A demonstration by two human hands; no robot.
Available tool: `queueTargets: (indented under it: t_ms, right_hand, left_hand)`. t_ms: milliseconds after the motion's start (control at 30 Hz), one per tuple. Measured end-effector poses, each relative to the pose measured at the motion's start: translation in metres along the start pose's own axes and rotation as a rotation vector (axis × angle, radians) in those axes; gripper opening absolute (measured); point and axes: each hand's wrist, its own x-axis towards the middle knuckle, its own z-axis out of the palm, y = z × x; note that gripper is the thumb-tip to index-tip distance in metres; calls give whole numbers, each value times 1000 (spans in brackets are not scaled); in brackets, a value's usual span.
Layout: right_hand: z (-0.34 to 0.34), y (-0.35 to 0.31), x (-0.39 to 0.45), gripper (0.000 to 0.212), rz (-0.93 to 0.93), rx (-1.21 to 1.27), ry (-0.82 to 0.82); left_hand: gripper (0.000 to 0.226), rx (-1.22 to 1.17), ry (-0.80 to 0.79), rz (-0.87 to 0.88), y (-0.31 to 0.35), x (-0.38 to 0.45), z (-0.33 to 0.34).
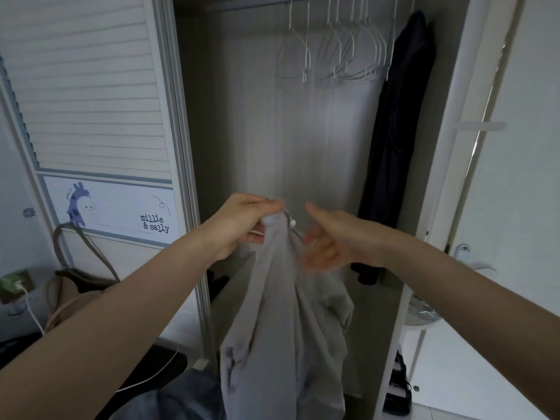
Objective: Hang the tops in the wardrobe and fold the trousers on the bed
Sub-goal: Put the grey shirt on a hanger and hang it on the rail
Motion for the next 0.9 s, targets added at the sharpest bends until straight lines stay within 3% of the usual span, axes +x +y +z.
queueTargets:
  t_ms: [33,67,200,367,433,467,533,567,600,633,733,800,900]
  right_hand:
    - [6,-3,-1,77,30,183,-169]
    - [11,-5,-1,77,27,300,-234]
    - [13,-11,3,29,2,550,-30]
    - [-3,-14,1,28,-39,732,68]
    - [-5,-17,1,29,-57,777,60]
    - [-7,-18,0,28,-75,802,65]
    - [-12,-23,0,23,-120,848,85]
    - [-14,-24,0,22,-140,836,101]
    - [-16,-26,-1,21,-156,805,110]
    - [-16,-27,-1,21,-166,756,120]
    - [-21,-27,-5,23,-206,577,125]
    - [-31,-21,-9,28,-256,363,111]
    - [-48,3,-11,71,-289,-392,102]
  left_hand:
    - [30,4,-18,14,4,-3,9]
    - [32,27,-46,37,7,-6,17]
    - [33,41,-234,16,13,-15,25]
    - [42,-249,-485,-78,-2,-15,-7]
    - [40,-239,-376,-52,-15,-8,-13]
    - [44,-121,-256,-22,-23,-4,-14]
    - [75,271,-87,19,-42,0,-16]
    - [94,455,-113,-10,-52,-1,-12]
    - [108,604,-155,-60,-63,-2,-8]
    - [107,697,-173,-79,-75,0,-4]
    - [35,807,-120,-41,-91,11,-5]
    - [19,632,-58,-75,-85,20,-15]
    - [21,23,187,-156,-51,30,-46]
